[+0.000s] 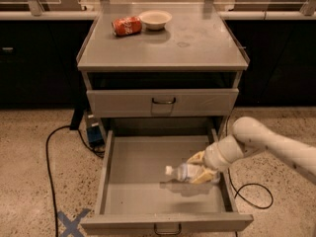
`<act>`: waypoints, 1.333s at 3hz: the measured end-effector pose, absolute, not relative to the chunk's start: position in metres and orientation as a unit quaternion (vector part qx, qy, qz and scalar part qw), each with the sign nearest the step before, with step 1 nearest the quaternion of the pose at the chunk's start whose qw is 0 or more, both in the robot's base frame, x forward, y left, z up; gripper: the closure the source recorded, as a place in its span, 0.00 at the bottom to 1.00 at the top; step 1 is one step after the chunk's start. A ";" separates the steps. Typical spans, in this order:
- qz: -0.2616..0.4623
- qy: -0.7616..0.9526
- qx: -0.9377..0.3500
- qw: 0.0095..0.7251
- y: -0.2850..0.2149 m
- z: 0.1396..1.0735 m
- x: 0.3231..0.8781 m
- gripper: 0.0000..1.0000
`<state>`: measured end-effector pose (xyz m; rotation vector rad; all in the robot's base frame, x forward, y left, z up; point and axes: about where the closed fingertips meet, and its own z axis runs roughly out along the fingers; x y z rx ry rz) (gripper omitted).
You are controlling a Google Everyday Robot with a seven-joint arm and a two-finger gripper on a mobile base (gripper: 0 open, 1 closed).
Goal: Pick blue plastic bottle from middle drawer and place on counter
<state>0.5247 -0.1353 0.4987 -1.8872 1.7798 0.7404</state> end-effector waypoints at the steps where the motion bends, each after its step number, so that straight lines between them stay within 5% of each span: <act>1: 0.291 0.601 -0.689 0.283 -0.145 0.590 0.546 1.00; 4: 0.278 0.568 -0.716 0.295 -0.142 0.654 0.555 1.00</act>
Offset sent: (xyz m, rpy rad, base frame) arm 0.0196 -0.0085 0.0813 0.1205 -0.0659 0.0360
